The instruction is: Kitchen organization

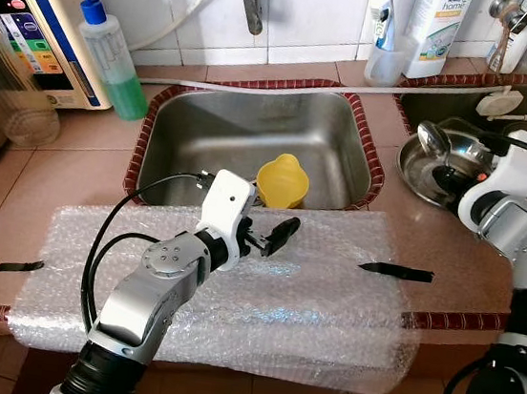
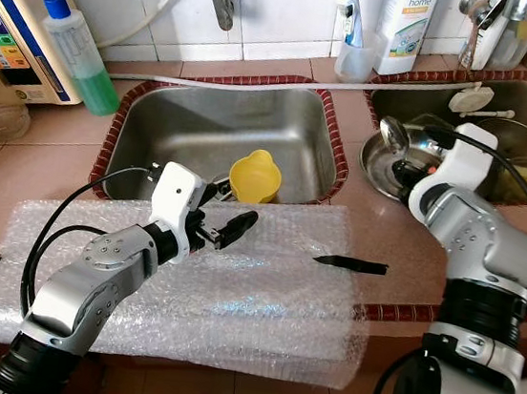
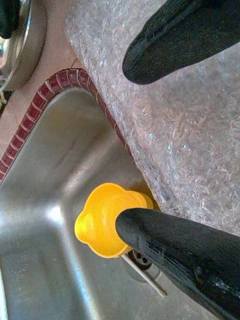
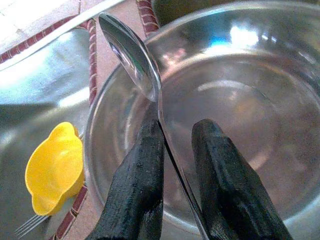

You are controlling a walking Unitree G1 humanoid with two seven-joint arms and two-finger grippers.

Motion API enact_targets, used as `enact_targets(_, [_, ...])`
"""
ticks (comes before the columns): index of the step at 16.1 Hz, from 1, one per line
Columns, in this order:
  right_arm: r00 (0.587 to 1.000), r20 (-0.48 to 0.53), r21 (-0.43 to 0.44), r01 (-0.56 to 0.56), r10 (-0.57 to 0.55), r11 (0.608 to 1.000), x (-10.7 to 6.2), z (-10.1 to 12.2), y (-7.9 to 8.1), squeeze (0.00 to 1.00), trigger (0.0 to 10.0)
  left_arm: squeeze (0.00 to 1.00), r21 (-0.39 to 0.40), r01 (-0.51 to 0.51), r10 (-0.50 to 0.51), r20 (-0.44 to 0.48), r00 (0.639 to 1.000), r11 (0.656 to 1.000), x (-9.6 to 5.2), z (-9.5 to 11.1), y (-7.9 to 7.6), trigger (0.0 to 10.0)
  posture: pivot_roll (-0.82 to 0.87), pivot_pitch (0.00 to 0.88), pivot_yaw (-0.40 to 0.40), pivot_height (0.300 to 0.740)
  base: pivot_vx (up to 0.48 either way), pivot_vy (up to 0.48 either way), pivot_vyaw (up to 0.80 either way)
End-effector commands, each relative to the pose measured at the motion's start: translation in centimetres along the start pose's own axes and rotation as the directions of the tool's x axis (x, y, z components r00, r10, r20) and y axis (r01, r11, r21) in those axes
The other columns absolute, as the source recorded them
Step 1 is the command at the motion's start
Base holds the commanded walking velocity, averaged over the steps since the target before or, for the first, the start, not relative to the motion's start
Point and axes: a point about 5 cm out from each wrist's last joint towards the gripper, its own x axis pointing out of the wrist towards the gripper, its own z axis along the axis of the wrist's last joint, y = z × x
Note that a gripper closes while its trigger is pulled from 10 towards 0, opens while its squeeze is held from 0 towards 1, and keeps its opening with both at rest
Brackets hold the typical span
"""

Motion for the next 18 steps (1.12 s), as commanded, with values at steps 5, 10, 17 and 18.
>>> enact_targets(5, [0.994, 0.105, -0.130, -0.012, 0.025, 0.991, -0.3, 1.6, 0.6, 0.00, 0.0, 0.00, -0.001, -0.064, 0.064, -0.006, 0.998, 0.998, 0.0, -0.1, 0.8, 10.0, -0.32, 0.180, 0.145, 0.740, 0.000, 0.000, 0.00])
enact_targets(10, [0.980, 0.189, -0.246, -0.017, 0.066, 0.969, -0.3, 2.6, 1.4, 0.00, 1.0, 0.00, -0.025, -0.135, 0.135, 0.020, 0.991, 0.991, 0.1, 0.1, 1.5, 10.0, -0.32, 0.174, 0.141, 0.740, 0.000, 0.000, 0.00])
enact_targets(17, [0.970, 0.217, -0.302, -0.040, 0.109, 0.953, 0.1, 2.6, 2.3, 0.00, 2.2, 0.00, -0.033, -0.175, 0.176, 0.028, 0.984, 0.984, 0.1, 0.1, 1.9, 10.0, -0.31, 0.168, 0.138, 0.740, 0.000, 0.000, 0.00])
enact_targets(18, [0.970, 0.217, -0.301, -0.040, 0.109, 0.953, 0.1, 2.6, 2.3, 0.00, 2.2, 0.00, -0.034, -0.175, 0.176, 0.028, 0.984, 0.984, 0.1, 0.1, 1.9, 10.0, -0.31, 0.168, 0.138, 0.740, 0.000, 0.000, 0.00])
